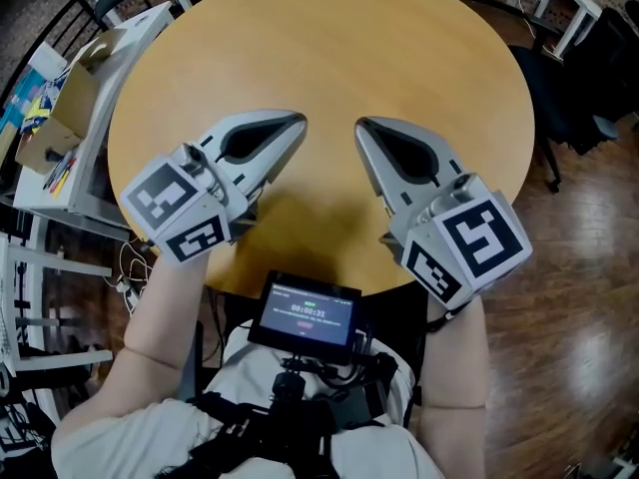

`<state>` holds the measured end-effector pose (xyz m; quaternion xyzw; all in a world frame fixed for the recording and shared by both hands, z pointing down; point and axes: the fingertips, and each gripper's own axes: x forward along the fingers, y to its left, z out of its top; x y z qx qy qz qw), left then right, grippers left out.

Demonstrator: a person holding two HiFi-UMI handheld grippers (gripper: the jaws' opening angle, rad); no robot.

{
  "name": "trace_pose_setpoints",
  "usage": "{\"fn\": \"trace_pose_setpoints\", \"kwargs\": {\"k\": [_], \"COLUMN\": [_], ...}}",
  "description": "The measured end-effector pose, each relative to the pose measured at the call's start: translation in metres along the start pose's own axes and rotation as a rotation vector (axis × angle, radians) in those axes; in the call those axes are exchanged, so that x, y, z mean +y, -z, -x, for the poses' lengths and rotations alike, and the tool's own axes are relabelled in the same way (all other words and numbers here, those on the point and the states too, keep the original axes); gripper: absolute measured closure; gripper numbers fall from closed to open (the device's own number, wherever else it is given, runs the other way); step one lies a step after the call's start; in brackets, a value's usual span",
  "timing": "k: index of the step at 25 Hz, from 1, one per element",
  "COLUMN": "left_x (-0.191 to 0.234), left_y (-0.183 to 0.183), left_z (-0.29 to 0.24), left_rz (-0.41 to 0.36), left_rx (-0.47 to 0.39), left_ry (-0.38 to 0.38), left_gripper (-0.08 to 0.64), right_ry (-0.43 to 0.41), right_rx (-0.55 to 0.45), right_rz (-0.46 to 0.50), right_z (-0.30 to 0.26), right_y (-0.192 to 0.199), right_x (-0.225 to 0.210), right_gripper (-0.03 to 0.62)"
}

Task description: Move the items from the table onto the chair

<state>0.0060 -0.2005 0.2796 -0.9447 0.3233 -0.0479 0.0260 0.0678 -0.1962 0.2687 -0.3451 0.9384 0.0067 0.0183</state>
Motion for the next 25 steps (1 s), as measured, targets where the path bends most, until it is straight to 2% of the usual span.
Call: {"fn": "trace_pose_setpoints", "kwargs": {"k": [9, 21, 25], "left_x": [0.001, 0.01, 0.015], "left_y": [0.001, 0.021, 0.029], "left_z": [0.003, 0.005, 0.009], "left_rz": [0.012, 0.046, 0.039], "left_rx": [0.001, 0.025, 0.026], "left_ry": [-0.004, -0.026, -0.063], "left_gripper": [0.552, 0.552, 0.552], "right_ry": [-0.015, -0.034, -0.046], "right_rx": [0.01, 0.038, 0.052], "right_rz": [0.002, -0.037, -0.044], "right_z": [-0.006, -0.014, -0.016], "right_y": [0.003, 0.02, 0.027], "right_x": [0.002, 0.003, 0.004], "right_gripper": [0.589, 0.589, 0.589]}}
